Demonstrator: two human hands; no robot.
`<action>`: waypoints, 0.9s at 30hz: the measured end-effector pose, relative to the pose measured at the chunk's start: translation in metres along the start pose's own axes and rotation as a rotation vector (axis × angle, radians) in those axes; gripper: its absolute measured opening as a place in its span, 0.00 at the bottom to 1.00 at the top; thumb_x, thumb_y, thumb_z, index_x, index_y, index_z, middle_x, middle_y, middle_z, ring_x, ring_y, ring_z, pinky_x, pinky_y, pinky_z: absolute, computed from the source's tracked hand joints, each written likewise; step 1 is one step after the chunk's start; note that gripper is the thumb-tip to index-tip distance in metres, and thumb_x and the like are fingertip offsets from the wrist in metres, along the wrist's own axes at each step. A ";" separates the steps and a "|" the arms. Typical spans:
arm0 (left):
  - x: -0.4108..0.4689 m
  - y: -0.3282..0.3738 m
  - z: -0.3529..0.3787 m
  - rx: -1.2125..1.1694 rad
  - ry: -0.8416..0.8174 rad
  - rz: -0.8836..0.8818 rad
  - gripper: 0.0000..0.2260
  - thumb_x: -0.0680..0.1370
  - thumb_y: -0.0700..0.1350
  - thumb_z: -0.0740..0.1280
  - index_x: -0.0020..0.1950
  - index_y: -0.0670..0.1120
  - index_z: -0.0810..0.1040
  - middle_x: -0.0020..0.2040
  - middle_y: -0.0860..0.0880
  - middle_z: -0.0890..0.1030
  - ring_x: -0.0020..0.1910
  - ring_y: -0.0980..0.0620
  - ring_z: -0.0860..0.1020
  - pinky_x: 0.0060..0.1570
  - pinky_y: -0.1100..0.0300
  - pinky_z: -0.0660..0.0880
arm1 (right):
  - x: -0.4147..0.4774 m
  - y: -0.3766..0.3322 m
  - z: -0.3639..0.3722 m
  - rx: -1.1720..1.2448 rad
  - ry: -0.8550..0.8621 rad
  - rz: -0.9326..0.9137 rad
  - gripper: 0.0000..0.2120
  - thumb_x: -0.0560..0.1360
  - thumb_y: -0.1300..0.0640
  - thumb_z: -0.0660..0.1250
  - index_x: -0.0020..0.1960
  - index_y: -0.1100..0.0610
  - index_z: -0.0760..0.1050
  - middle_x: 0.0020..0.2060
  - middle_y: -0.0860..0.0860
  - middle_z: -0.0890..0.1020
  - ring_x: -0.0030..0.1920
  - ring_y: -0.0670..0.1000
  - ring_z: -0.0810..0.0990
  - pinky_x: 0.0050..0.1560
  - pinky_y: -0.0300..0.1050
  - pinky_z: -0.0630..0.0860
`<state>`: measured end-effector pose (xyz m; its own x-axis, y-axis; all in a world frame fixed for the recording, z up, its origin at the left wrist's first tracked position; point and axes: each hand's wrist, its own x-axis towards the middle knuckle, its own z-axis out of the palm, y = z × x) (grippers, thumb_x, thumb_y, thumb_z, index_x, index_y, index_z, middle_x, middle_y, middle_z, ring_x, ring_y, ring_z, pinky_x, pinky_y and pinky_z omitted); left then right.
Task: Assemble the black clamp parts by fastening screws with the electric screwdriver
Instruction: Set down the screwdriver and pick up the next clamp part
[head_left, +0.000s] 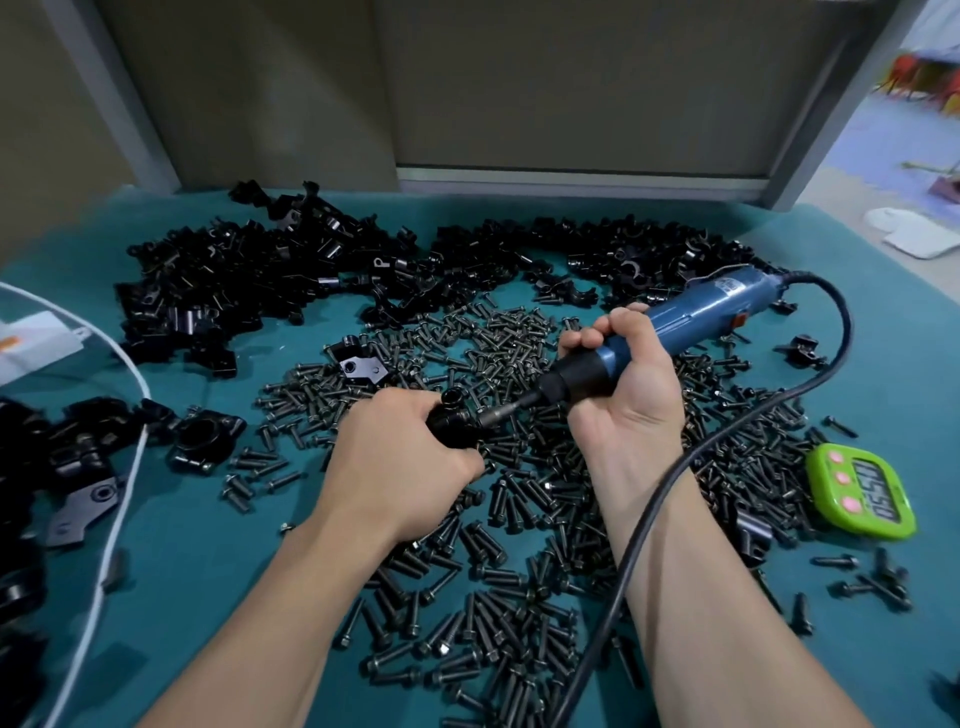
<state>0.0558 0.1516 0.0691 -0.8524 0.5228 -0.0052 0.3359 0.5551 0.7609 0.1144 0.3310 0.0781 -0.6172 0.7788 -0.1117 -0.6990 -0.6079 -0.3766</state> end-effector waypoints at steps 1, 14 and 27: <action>0.000 0.000 0.001 0.008 0.004 0.004 0.11 0.66 0.44 0.79 0.32 0.48 0.77 0.30 0.55 0.81 0.22 0.53 0.77 0.19 0.58 0.69 | 0.000 0.000 0.000 -0.003 -0.006 0.000 0.12 0.78 0.71 0.63 0.49 0.54 0.73 0.31 0.52 0.75 0.27 0.48 0.72 0.34 0.44 0.77; 0.001 -0.003 0.005 0.003 0.021 -0.008 0.10 0.66 0.44 0.79 0.33 0.47 0.78 0.29 0.51 0.81 0.20 0.56 0.73 0.18 0.61 0.67 | 0.000 0.001 -0.002 -0.003 -0.037 -0.008 0.12 0.79 0.72 0.62 0.49 0.54 0.73 0.31 0.51 0.75 0.28 0.48 0.72 0.33 0.43 0.77; 0.000 0.001 0.006 0.015 0.040 -0.023 0.12 0.66 0.44 0.78 0.31 0.48 0.75 0.24 0.52 0.77 0.18 0.57 0.71 0.16 0.63 0.64 | -0.002 0.001 0.000 0.022 -0.047 0.018 0.13 0.79 0.72 0.61 0.49 0.54 0.73 0.31 0.51 0.75 0.27 0.48 0.73 0.33 0.43 0.77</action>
<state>0.0580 0.1560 0.0661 -0.8754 0.4835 0.0036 0.3217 0.5768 0.7509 0.1147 0.3287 0.0773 -0.6458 0.7598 -0.0750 -0.6950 -0.6256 -0.3543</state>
